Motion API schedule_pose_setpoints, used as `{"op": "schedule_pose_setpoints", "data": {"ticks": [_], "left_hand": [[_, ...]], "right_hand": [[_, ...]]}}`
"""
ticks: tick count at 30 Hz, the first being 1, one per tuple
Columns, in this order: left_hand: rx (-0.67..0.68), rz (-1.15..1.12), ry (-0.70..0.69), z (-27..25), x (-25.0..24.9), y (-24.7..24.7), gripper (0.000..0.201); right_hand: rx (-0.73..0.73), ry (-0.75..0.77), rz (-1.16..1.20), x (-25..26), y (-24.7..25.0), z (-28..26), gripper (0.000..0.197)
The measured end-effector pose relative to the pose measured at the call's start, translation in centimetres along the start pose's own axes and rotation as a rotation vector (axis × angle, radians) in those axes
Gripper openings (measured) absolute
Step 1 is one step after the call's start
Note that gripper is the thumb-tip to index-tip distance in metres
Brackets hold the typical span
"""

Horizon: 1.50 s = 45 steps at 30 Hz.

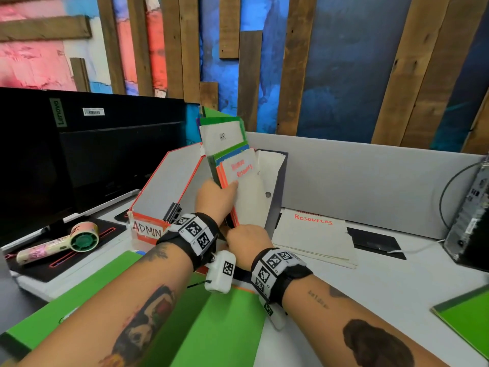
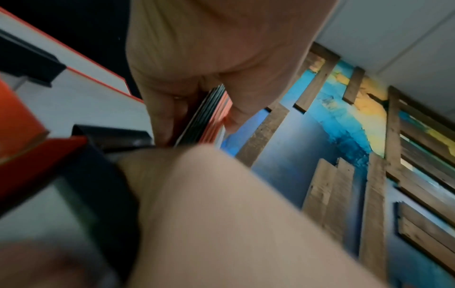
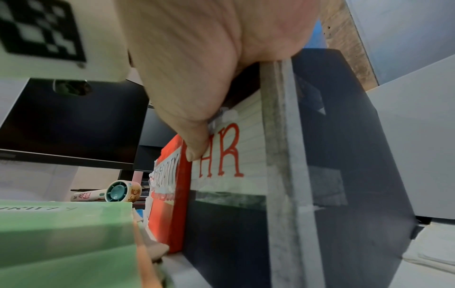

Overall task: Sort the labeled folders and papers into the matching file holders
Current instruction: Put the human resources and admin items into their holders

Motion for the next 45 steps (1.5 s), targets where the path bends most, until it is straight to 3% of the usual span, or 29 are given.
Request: {"op": "schedule_pose_setpoints", "data": {"ticks": [4, 8, 11, 13, 15, 17, 20, 23, 27, 30, 33, 37, 41, 45], "left_hand": [[-0.038, 0.066, -0.078, 0.9, -1.4, 2.2, 0.030], [0.150, 0.328, -0.011, -0.3, 0.7, 0.6, 0.046], [0.266, 0.435, 0.019, -1.8, 1.9, -0.2, 0.042], [0.268, 0.423, 0.035, -2.3, 2.0, 0.1, 0.037], [0.187, 0.328, 0.093, -2.6, 1.9, 0.8, 0.041], [0.017, 0.219, 0.104, -3.1, 1.0, 2.3, 0.055], [-0.172, 0.131, -0.045, -5.0, -1.6, 3.3, 0.066], [-0.205, 0.017, -0.185, -6.8, -3.5, 2.5, 0.060], [-0.041, 0.034, -0.354, -9.5, -5.2, -1.3, 0.037], [0.167, 0.043, -0.461, -11.8, -5.3, -4.6, 0.029], [0.304, 0.185, -0.504, -13.2, -3.7, -7.6, 0.051], [0.234, 0.233, -0.486, -12.9, -2.5, -9.0, 0.078], [0.090, 0.286, -0.498, -11.8, -2.2, -9.1, 0.082], [0.140, 0.292, -0.364, -10.3, -0.9, -9.5, 0.071]], "right_hand": [[-0.055, 0.010, 0.014, 0.1, 0.3, 0.0, 0.036], [-0.079, 0.046, 0.029, 0.0, 0.1, -0.4, 0.049], [-0.140, 0.076, 0.059, 0.0, 0.4, -1.0, 0.049], [-0.238, 0.108, 0.122, 0.1, 1.0, -1.7, 0.047], [-0.343, 0.097, 0.227, -0.1, 1.5, -2.7, 0.050], [-0.461, -0.026, 0.410, -1.6, 2.0, -4.0, 0.053], [-0.662, -0.289, 0.547, -5.6, 2.8, -6.4, 0.048], [-0.735, -0.683, 0.613, -11.6, 1.9, -8.9, 0.040], [-0.523, -1.466, 0.785, -20.1, -2.4, -15.1, 0.053], [-0.353, -1.762, 0.783, -23.8, -4.7, -19.8, 0.067], [-0.164, -1.764, 0.755, -26.4, -7.2, -21.2, 0.069], [-0.020, -1.643, 0.713, -27.9, -7.7, -20.0, 0.077], [0.067, -1.538, 0.753, -28.6, -7.5, -19.1, 0.042], [0.100, -1.463, 0.717, -28.0, -7.1, -17.4, 0.045]]}}
Point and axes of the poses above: each hand's wrist, its own z-axis towards the middle knuckle, its own y-axis out of the back of the hand, x = y × z, the point moved 7 cm from there along z, towards the middle knuckle, and after that the axes turned 9 degrees about -x, right-handed, at the moved point
